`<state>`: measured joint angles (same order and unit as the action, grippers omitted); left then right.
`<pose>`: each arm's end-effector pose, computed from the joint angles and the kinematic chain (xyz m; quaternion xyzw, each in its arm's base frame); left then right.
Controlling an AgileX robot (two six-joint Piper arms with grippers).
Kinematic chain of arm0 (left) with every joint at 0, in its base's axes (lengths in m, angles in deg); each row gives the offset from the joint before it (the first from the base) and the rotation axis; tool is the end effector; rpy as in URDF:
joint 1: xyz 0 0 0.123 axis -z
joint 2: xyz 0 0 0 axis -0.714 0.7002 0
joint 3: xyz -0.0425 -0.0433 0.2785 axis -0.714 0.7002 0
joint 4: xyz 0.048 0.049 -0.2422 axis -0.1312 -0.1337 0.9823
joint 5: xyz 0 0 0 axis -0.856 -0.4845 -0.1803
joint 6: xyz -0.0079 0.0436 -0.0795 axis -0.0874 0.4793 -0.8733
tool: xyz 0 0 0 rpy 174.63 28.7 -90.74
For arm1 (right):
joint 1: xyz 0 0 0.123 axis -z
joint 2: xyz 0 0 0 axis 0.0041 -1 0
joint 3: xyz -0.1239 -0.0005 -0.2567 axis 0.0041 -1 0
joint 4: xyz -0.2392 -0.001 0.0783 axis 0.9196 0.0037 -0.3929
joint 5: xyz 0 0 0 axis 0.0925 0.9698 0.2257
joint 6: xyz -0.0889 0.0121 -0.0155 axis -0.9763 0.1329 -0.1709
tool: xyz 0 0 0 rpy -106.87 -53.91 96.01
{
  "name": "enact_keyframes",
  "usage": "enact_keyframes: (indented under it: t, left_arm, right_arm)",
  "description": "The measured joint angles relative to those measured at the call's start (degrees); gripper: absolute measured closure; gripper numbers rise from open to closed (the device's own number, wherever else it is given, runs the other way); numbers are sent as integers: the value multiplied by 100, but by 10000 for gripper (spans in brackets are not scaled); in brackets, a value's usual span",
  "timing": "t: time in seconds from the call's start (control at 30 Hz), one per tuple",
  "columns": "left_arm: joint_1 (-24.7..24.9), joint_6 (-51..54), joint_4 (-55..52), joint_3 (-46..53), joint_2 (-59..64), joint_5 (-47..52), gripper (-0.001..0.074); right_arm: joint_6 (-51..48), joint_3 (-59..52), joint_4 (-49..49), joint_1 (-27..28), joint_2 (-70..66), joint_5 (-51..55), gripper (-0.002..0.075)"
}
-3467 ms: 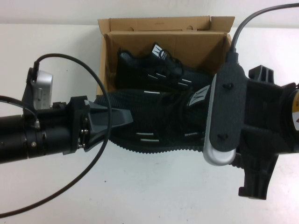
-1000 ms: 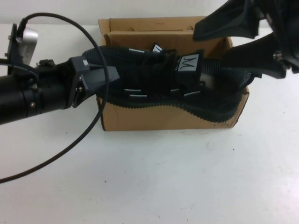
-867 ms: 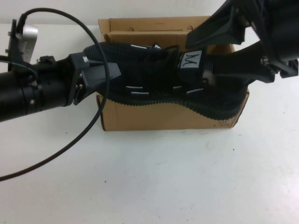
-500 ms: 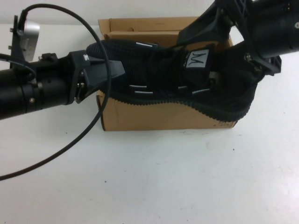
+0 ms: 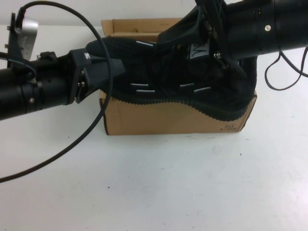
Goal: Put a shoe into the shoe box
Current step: Place the shoe in the shoe box
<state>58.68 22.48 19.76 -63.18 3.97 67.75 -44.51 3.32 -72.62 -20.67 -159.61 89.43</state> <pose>0.2445 -0.1209 0.3215 0.0313 0.7753 -0.5178 0.3604 0.2846 0.1772 0.3925 0.0155 0.8443 0.5120 0.1575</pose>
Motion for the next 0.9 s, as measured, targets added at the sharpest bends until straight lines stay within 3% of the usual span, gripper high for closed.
enact_keyframes:
  t: [0.23, 0.43, 0.7, 0.77, 0.9]
  left_arm:
    - [0, 0, -12, -39, 0, -3, 600]
    - [0, 0, -12, -48, 0, -3, 600]
    - [-11, 624, 31, -48, 0, 113, 587]
    - [-22, 697, 70, -48, 0, 227, 516]
    - [-22, 745, 131, -62, 0, 490, 237]
  right_arm:
    - [-232, 0, -91, -10, -54, 40, 396]
    - [-630, 0, -57, -10, -81, 236, 676]
    - [-924, 0, 5, -10, -81, 331, 725]
    - [-967, 0, 52, -10, -81, 343, 725]
    - [-1047, -12, 81, 0, -108, 369, 725]
